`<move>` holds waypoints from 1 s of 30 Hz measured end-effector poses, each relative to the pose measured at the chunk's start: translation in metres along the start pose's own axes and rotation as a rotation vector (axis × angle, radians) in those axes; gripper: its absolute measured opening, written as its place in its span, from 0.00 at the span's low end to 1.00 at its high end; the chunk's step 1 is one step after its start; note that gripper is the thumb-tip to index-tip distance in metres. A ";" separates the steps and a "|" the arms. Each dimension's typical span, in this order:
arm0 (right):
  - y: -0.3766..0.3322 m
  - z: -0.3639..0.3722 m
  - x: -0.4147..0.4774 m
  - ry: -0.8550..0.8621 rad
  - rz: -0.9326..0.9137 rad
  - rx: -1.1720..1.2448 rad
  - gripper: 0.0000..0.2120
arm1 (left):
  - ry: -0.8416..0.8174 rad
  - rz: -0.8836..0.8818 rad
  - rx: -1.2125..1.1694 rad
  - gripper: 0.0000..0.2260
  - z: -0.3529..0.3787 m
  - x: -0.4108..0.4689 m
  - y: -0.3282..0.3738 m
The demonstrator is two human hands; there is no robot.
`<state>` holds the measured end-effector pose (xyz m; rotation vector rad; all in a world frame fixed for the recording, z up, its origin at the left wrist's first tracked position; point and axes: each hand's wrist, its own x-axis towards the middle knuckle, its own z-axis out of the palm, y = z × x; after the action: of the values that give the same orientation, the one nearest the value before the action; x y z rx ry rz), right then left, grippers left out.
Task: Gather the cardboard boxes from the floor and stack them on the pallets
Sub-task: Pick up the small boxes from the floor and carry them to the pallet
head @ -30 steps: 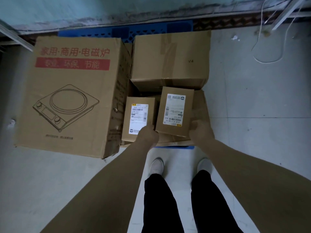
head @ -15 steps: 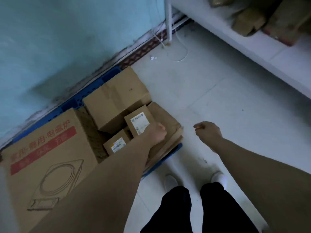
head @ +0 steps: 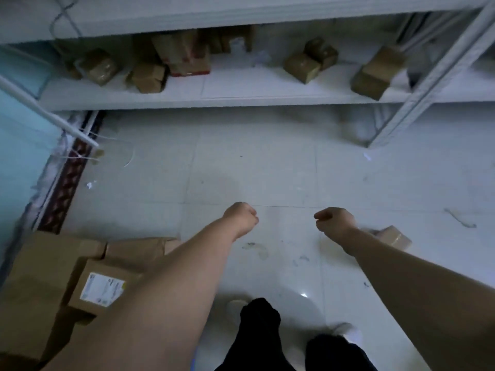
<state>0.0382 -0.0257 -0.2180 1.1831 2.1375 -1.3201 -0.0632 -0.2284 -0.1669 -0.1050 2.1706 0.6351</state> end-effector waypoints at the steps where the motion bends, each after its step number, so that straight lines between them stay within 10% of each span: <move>1: 0.023 -0.021 -0.001 0.017 0.029 0.011 0.12 | -0.018 0.013 0.022 0.14 0.022 -0.002 0.021; 13: 0.265 -0.189 -0.008 0.222 0.462 0.257 0.15 | -0.271 0.204 0.424 0.05 0.268 -0.016 0.185; 30: 0.503 -0.222 -0.025 0.460 0.825 0.656 0.16 | -0.466 0.435 0.957 0.20 0.555 0.006 0.272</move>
<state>0.4833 0.2600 -0.3702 2.4664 1.1215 -1.4262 0.2521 0.2731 -0.3439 0.9406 1.8227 -0.1999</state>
